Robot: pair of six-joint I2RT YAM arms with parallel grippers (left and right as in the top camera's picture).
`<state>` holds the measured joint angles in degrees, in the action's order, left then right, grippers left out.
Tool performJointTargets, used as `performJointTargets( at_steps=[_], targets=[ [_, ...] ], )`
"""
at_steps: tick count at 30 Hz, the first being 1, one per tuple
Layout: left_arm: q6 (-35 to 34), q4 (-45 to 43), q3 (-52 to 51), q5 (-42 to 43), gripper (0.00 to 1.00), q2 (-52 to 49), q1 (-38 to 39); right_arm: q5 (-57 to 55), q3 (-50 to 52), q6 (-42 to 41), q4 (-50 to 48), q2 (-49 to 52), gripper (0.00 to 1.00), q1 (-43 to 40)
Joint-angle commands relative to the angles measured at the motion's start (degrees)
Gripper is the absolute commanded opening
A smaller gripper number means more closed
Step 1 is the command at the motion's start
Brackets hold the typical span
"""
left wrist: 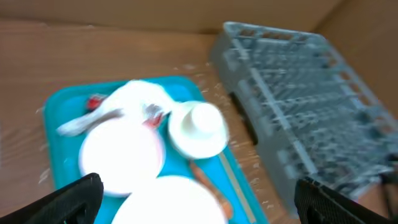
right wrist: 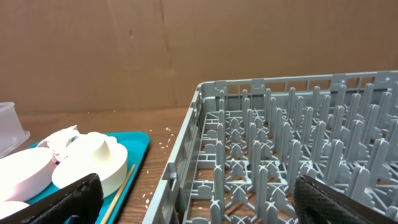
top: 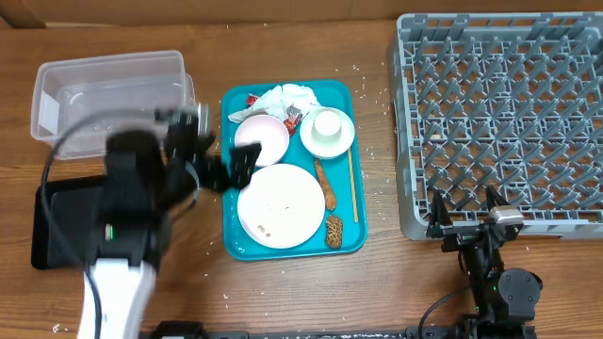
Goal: Sort waste into correct bins and load items into the dishwasher
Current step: 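Reach the left gripper to the white napkin on the teal tray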
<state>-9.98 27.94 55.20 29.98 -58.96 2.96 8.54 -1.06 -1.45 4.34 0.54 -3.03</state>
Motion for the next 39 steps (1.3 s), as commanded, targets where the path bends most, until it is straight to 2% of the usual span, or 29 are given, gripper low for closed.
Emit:
performJointTargets(
  at_steps=[1,3,5,9,12,16,23,26,35,37,39],
  targets=[
    [3.02,-0.11,10.80,15.41,1.00,-9.44,0.26,-0.52,0.59,0.17,-0.22,-0.37,1.00,-0.33],
    [4.02,2.12,15.47,15.89,1.00,-14.10,1.22,-0.52,0.59,0.20,-0.22,-0.37,1.00,-0.33],
    [4.00,7.39,20.57,9.53,1.00,-18.38,2.78,-0.52,0.59,0.20,-0.22,-0.37,1.00,-0.33],
    [5.31,29.35,37.92,-14.75,1.00,-30.12,6.86,-0.52,0.59,0.20,-0.22,-0.37,1.00,-0.33],
    [5.29,37.57,48.13,-23.93,1.00,-37.75,8.83,-0.52,0.59,0.17,-0.22,-0.37,1.00,-0.31],
    [5.29,34.88,51.45,-24.30,1.00,-43.01,9.44,-0.52,0.59,0.20,-0.22,-0.37,1.00,-0.33],
    [3.80,19.91,51.45,-23.61,1.00,-51.49,10.56,-0.52,0.59,0.20,-0.22,-0.37,1.00,-0.33],
    [3.80,17.03,51.45,-24.70,1.00,-54.75,11.56,-0.52,0.59,0.20,-0.22,-0.37,1.00,-0.33],
    [3.78,17.68,51.45,-26.12,0.99,-63.34,12.76,-0.52,0.59,0.17,-0.22,-0.37,1.00,-0.33],
    [3.78,17.70,51.45,-26.25,0.91,-63.93,12.74,-0.52,0.59,0.17,-0.22,-0.37,1.00,-0.33],
    [3.74,17.64,51.45,-28.63,0.86,-64.48,12.72,-0.52,0.59,0.17,-0.22,-0.37,1.00,-0.33]
  ],
)
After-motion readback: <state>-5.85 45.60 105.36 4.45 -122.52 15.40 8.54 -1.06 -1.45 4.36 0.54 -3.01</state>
